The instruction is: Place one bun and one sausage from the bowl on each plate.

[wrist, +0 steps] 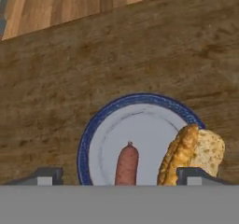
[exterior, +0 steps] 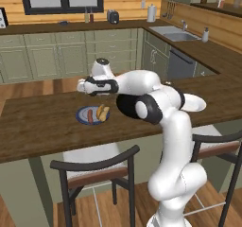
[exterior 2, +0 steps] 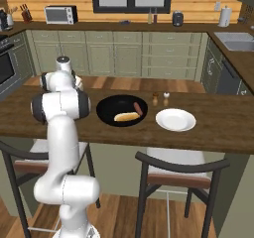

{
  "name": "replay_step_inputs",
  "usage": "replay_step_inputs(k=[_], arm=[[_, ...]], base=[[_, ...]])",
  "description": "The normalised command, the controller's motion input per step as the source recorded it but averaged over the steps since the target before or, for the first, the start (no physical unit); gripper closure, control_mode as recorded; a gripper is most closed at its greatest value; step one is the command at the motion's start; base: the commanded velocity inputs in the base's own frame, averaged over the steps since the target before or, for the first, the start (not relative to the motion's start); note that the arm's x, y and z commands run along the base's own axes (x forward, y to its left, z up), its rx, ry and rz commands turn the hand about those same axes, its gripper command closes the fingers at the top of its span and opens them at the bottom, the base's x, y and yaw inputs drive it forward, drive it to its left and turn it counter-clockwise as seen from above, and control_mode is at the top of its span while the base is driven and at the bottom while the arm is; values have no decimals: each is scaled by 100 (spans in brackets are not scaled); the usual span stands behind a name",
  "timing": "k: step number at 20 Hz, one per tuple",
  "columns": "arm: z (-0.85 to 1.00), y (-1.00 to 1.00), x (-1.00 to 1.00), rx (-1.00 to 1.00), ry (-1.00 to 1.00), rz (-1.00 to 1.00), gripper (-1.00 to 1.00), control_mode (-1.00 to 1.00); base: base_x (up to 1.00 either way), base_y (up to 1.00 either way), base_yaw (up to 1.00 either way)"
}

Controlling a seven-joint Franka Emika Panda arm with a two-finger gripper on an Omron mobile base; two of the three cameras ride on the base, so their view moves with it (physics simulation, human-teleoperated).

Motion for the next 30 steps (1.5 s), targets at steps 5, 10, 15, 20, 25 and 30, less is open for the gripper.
replay_step_inputs(k=[5,10,15,20,25,30], arm=[[87,-100,-92,-4,-28,1,-100,-100],[50,-100,-100,-12,-10,0,-100,-100],[20,-100,-77,-25,3,-3,-100,-100],[15,-100,-12,-18,30,-31,-100,-100],[0,-73,8,8,28,-27,-100,-100],[-41,-30,6,10,-8,-18,-100,-100]], base=[[0,0,0],[0,0,0],[0,0,0],[0,0,0],[0,0,0],[0,0,0]])
